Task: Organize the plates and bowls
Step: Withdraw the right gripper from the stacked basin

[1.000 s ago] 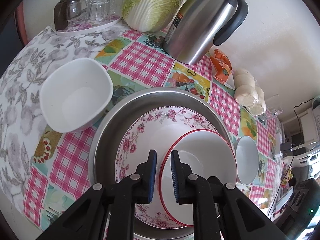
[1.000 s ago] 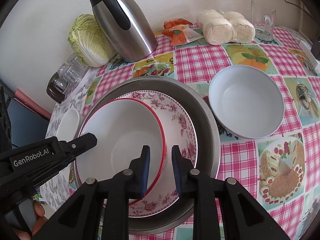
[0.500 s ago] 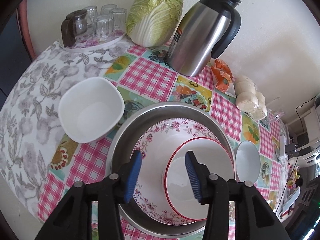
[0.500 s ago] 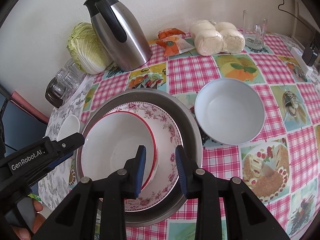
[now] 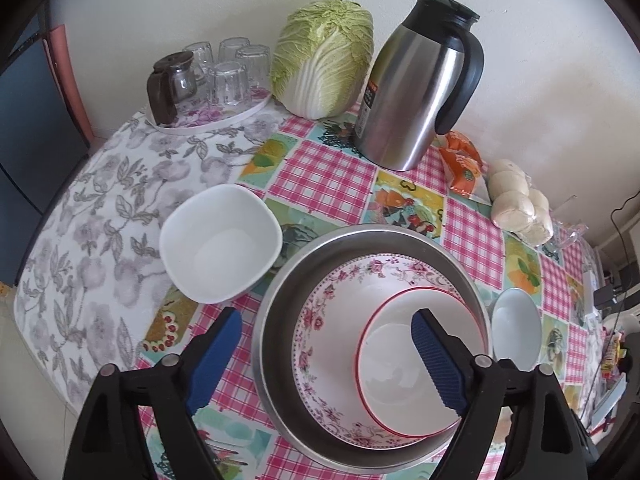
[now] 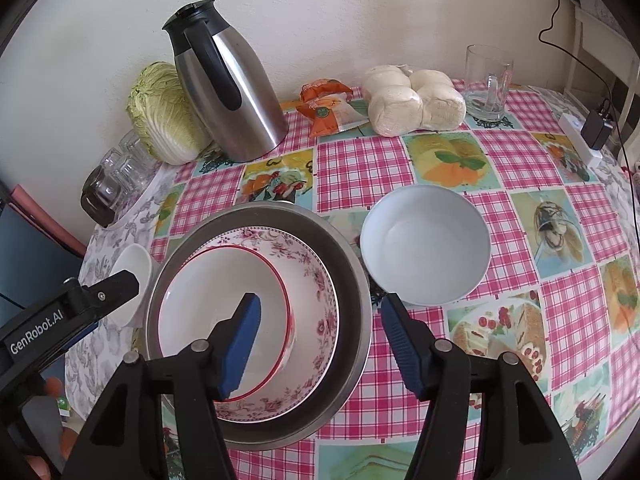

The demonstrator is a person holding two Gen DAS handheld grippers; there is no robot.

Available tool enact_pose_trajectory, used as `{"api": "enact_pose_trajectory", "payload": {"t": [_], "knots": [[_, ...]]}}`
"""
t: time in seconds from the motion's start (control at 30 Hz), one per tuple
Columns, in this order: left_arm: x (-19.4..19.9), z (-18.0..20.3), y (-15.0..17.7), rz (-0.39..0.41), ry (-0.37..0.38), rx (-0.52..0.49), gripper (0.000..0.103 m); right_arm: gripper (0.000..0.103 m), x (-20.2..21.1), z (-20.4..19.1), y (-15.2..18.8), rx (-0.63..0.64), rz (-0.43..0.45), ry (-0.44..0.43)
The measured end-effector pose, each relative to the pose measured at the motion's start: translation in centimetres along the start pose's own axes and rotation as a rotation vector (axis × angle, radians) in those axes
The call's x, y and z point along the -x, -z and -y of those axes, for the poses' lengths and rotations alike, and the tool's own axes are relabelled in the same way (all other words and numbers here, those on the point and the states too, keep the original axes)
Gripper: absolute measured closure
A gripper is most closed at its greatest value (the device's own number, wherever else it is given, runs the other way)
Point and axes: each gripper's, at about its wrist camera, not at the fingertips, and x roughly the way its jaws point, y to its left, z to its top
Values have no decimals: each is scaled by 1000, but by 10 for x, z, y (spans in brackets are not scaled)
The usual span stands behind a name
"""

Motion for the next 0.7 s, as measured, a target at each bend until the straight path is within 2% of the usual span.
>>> {"api": "enact_pose_trajectory", "payload": {"t": [0.1,0.4,0.47,0.53,0.7], "knots": [[1,-2,0,9,-13,2,6,23,1,0,0,9,9,-1],[5,-8,-2,46,-59,10,0,18,1,-1,0,38,18,5],[5,-9,-2,58,-81,13,0,15,1,-1,0,41,18,8],[5,-11,-2,73,-108,13,0,7,1,0,0,43,21,14],[8,-16,-3,94,-123,31,0,6,3,0,0,45,33,11]]}}
